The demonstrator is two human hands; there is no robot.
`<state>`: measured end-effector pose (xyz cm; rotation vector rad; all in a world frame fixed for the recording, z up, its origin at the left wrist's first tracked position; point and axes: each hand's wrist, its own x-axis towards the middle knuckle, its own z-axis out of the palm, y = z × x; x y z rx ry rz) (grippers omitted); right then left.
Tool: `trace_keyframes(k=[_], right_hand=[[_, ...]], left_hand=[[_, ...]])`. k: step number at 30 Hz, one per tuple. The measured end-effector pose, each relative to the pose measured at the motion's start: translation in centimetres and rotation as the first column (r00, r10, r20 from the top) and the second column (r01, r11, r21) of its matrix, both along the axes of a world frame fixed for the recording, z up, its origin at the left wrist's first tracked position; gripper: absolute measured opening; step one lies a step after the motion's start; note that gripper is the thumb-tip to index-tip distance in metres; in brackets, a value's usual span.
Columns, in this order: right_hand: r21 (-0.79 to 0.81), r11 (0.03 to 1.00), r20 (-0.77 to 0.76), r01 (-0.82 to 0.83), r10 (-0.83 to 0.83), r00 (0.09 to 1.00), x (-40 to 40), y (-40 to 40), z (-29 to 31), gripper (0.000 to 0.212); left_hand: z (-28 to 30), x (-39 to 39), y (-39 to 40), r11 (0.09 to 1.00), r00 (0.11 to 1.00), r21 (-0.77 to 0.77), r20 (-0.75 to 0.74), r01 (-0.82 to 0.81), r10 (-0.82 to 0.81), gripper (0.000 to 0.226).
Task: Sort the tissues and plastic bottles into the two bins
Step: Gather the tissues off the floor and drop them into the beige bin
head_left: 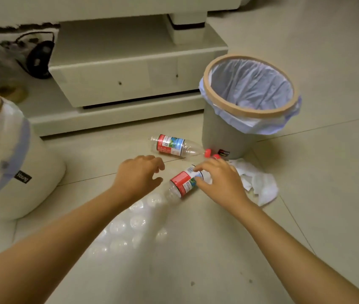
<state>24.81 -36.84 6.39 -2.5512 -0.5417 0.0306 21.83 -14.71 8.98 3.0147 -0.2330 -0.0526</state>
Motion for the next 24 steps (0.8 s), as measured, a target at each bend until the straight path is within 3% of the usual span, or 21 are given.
trace_keyframes(k=[7,10,16,19,24], right_hand=[[0.038,0.961,-0.095,0.274,-0.269,0.958,-0.3,-5.3,-5.3,0.023],[0.024,0.945,-0.101,0.325,-0.321,0.942,0.5,-7.1,-6.7,0.026],[0.068,0.907,-0.114,0.416,-0.407,0.906,2.9,-9.8,-8.4,0.037],[0.094,0.885,-0.137,0.456,-0.442,0.886,3.8,-10.3,-9.1,0.039],[0.087,0.895,-0.165,0.437,-0.42,0.893,4.7,-9.6,-10.3,0.044]], left_hand=[[-3.9,1.3,-6.9,0.994,0.971,-0.106,-0.235,0.025,-0.049,0.041],[-7.1,2.4,-10.0,0.986,0.961,-0.013,-0.223,0.164,-0.163,0.047],[-11.0,5.9,-10.3,0.969,0.954,0.204,-0.291,0.137,-0.074,0.046],[-11.5,7.0,-7.8,0.976,0.969,0.201,-0.243,0.086,-0.035,0.036],[-11.3,8.0,-5.4,0.976,0.976,0.207,-0.217,0.061,-0.015,0.043]])
